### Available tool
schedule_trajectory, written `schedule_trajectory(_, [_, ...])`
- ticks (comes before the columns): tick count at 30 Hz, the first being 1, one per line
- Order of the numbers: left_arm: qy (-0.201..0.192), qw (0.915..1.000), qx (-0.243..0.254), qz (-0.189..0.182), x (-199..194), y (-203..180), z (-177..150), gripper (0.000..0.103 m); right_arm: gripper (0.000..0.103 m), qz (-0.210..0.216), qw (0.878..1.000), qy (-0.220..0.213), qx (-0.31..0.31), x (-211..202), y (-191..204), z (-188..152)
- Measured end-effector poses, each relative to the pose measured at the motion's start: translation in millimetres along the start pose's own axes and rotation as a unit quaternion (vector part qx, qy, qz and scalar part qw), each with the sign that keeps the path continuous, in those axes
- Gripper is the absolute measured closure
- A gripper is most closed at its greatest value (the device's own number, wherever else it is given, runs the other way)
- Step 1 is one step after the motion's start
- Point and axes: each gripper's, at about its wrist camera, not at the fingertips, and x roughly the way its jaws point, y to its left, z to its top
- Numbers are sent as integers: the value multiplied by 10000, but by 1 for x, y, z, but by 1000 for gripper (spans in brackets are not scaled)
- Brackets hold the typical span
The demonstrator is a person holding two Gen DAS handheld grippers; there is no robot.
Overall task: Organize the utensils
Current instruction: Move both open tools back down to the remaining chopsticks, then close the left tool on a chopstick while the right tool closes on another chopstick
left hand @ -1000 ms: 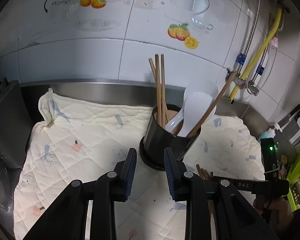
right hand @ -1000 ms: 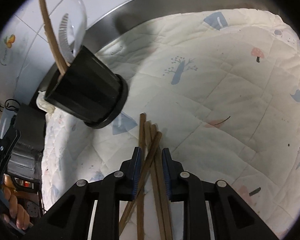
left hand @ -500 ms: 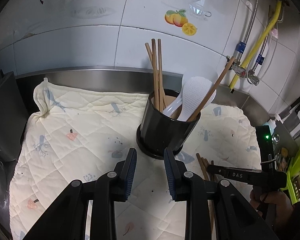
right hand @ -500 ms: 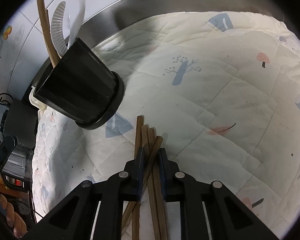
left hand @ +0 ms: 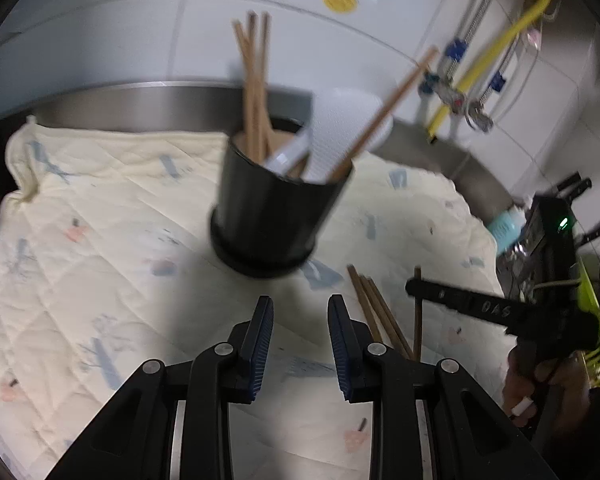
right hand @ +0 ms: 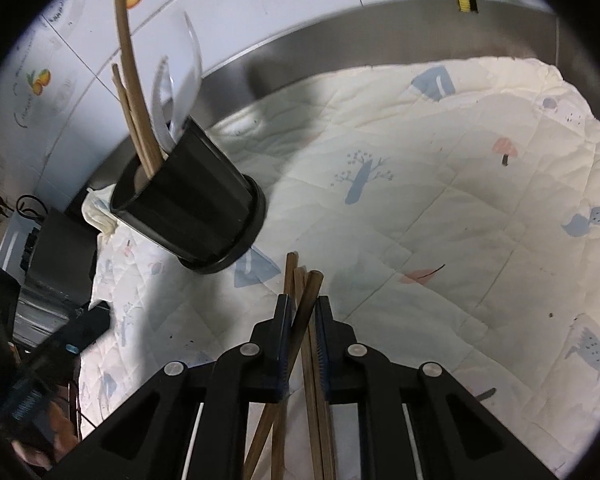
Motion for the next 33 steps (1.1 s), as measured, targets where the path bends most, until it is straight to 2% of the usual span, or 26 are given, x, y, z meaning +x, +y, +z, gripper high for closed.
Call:
schedule_trajectory(5, [336, 9991, 35, -266, 26, -18, -4, 72, 90, 131, 9998, -172, -34, -21, -1, 1])
schedule_trajectory(16, [777, 9957, -4, -500, 90, -46, 0, 73, 91, 378, 9976, -553, -148, -62, -3, -1])
schedule_trajectory(25, [906, 9952, 39, -366, 127, -59, 4, 80, 91, 502, 9961, -697, -214, -79, -5, -4])
schedule_trajectory(33, [946, 9952, 152, -197, 142, -62, 6, 84, 92, 601, 9945, -831, -230, -91, -9, -4])
